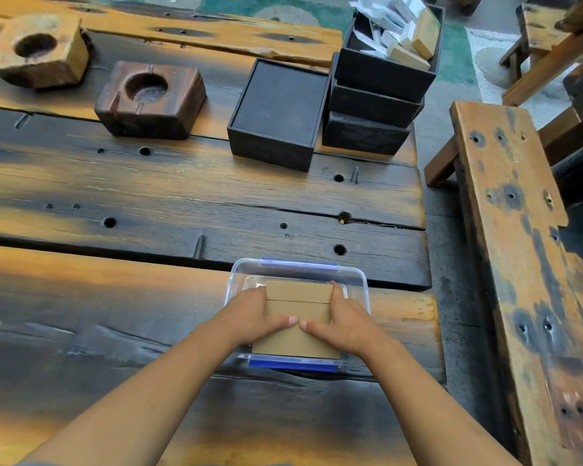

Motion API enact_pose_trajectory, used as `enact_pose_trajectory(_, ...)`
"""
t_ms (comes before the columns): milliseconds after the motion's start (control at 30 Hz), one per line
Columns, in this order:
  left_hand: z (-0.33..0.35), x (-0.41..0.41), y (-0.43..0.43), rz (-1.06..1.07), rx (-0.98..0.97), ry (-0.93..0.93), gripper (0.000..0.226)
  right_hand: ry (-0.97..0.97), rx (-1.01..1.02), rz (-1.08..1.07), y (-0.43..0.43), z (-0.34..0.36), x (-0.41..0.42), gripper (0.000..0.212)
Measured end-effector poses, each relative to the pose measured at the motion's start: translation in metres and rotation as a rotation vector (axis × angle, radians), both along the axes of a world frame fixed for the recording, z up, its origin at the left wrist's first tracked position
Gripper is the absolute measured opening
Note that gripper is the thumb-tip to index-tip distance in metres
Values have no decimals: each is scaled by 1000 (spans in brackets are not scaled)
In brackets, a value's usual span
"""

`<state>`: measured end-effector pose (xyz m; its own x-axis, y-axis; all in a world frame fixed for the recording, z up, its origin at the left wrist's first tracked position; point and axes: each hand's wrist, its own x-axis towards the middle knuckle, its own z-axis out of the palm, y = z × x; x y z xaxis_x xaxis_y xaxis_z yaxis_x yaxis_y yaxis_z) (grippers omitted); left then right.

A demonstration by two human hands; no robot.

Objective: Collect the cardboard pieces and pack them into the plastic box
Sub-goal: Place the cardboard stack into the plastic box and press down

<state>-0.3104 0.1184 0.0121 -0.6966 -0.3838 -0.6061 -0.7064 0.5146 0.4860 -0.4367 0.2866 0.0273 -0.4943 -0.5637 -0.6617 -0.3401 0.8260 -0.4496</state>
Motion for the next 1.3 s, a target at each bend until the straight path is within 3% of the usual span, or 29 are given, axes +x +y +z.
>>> enact_pose_trajectory(100, 2, 2, 3, 38, 19, 18, 49, -22, -18, -13, 2, -1, 0, 118)
enact_pose_trajectory(233, 5, 1, 1, 108, 144, 5, 45, -93, -89, -110, 2, -2, 1, 106)
enact_pose_trajectory(367, 5, 5, 7, 347, 303, 12, 74, -96, -120, -247, 2, -7, 15, 122)
enact_pose_trajectory(467, 4, 9, 14, 401, 328, -7, 96, -107, -137, -314, 4, -9, 22, 124)
enact_pose_trajectory(633, 3, 10, 25, 564, 370, 53, 104, -168, -169, -311, 5, -6, 27, 124)
enact_pose_trajectory(800, 7, 17, 23, 664, 429, 60, 61, -196, -196, -443, 10, -7, 33, 121)
enact_pose_trajectory(967, 8, 24, 24, 608, 432, 13, 75, -218, -158, -515, 13, -8, 35, 125)
enact_pose_trajectory(1200, 13, 20, 29, 555, 448, -86, 37, -272, -160, -538, 18, -13, 31, 119)
enact_pose_trajectory(1300, 14, 21, 25, 576, 486, -70, 40, -287, -165, -523, 23, -10, 26, 113)
